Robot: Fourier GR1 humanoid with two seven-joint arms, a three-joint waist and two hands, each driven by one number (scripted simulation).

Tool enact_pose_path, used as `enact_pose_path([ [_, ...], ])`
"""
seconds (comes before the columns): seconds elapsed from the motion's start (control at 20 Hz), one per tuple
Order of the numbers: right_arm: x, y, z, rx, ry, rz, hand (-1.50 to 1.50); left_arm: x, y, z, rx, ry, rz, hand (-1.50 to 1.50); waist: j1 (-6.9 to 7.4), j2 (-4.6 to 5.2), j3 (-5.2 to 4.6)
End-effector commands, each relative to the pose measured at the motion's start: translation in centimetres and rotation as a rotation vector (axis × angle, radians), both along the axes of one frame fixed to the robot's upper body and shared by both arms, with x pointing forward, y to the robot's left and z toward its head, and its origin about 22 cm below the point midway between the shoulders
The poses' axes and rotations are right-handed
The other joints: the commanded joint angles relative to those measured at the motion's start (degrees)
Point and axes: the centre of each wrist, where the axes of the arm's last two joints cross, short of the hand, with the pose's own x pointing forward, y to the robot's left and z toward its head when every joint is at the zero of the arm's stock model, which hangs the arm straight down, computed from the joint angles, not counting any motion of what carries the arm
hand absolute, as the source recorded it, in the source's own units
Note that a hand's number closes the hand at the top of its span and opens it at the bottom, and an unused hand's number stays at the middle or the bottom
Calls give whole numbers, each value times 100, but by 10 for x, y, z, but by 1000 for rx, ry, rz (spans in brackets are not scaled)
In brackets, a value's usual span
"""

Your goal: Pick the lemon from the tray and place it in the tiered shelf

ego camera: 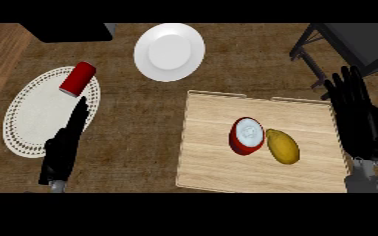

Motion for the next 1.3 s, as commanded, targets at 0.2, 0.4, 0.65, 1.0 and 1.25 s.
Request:
enact_pose_path([
  [0.2,34,-36,44,-243,12,337,-150,36,-31,37,-20,-161,-174,0,82,-74,-183],
  [0.4,20,-66,44,-503,92,118,150,29,-34,30,-39,-129,-175,0,-64,-11,-360],
  [0.65,15,-66,-36,-444,36,-166,-150,51,-53,43,-90,-141,-233,0,56,-59,-173],
  [1.0,15,-98,-35,-246,-131,8,-150,51,-48,33,-89,-120,-232,0,54,-119,-184],
  [1.25,25,-91,9,-515,-5,274,-150,55,-41,21,-90,-115,-221,0,16,-127,-201],
])
